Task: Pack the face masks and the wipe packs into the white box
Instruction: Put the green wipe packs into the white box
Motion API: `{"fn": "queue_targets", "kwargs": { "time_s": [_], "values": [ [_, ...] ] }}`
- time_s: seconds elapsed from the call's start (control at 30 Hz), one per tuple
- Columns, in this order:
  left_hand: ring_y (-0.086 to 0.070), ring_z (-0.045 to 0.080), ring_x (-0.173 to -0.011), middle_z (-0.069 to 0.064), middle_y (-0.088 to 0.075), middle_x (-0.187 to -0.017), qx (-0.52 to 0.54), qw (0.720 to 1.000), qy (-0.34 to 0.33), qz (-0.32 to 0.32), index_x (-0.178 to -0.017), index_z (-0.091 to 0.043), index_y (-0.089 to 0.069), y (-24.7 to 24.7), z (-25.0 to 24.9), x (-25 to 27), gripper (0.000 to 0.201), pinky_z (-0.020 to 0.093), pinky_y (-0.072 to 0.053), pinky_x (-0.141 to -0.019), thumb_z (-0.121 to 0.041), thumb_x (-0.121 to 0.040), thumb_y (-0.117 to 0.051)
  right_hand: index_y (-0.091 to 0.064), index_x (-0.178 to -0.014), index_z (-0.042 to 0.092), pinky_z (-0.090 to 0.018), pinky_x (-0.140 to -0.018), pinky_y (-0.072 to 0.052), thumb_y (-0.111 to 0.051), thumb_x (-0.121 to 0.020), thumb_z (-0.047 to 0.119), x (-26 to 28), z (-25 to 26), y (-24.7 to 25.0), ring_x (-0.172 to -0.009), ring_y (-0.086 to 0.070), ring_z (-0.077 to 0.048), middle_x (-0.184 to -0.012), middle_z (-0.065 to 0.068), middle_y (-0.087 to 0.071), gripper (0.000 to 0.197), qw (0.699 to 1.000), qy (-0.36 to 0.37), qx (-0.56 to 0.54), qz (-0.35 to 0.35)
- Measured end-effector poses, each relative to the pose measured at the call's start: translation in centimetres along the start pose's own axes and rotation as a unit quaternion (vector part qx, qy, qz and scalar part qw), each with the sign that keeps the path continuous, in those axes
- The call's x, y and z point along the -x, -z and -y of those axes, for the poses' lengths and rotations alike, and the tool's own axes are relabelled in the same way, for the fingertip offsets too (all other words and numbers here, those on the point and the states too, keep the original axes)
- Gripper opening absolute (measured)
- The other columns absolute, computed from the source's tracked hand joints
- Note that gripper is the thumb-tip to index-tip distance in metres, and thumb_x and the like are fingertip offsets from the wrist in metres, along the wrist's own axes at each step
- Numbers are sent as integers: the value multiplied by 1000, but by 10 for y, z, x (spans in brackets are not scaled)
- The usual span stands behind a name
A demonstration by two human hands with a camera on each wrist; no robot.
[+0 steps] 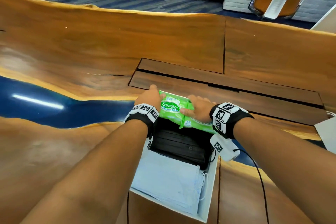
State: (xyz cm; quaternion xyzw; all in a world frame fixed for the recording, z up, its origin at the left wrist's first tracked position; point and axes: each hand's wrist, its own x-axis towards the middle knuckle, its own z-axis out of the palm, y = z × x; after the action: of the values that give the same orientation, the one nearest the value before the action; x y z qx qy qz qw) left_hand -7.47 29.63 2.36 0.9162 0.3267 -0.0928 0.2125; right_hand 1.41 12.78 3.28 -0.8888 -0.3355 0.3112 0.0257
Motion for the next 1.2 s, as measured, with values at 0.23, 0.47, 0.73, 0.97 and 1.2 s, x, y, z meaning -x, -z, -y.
{"fn": "queue_targets", "kwargs": {
  "time_s": [0.23,0.47,0.73,0.97,1.2],
  "values": [
    [-50,38,-125,20,-48,-137,-41,998,-24,41,-148,-10,-33,-12,8,15,43,46,-43,-100,-15,-107,-24,-23,-148,18,-52,-110,-33,-39,-91,66,-4,-2,0,-138,-33,-36,-151,-14,-34,76,1000,-16,-16,16],
    [-59,28,-111,12,-55,-126,-113,993,-28,25,-156,-22,-13,-15,11,12,66,36,-49,-79,0,-98,-35,-38,-135,18,-49,-104,-35,-38,-94,61,-9,-3,-1,-133,-37,-36,-138,-10,-50,59,1000,-24,-4,-2],
    [-58,32,-115,17,-59,-128,-74,995,27,57,-135,-11,-50,-4,9,8,53,43,-47,-94,-42,-106,-18,-37,-135,13,-38,-93,-40,-28,-99,57,-6,-4,5,-125,-47,-32,-132,-12,-55,57,999,-12,-49,18],
    [-58,36,-104,13,-39,-136,-20,996,-79,-40,-137,-15,-31,-20,-5,0,48,43,-45,-74,-48,-103,-24,-33,-143,14,-43,-105,-37,-36,-79,83,-5,-5,2,-134,-39,-31,-146,-9,-43,94,1000,-11,-3,15],
    [-57,36,-102,11,-42,-123,-73,992,-95,-41,-127,-14,-42,-36,-15,-7,43,41,-42,-71,-43,-104,-19,-41,-134,16,-41,-92,-37,-35,-89,71,-12,-3,-3,-127,-45,-31,-136,-7,-53,72,1000,-21,4,-20]
  ]
}}
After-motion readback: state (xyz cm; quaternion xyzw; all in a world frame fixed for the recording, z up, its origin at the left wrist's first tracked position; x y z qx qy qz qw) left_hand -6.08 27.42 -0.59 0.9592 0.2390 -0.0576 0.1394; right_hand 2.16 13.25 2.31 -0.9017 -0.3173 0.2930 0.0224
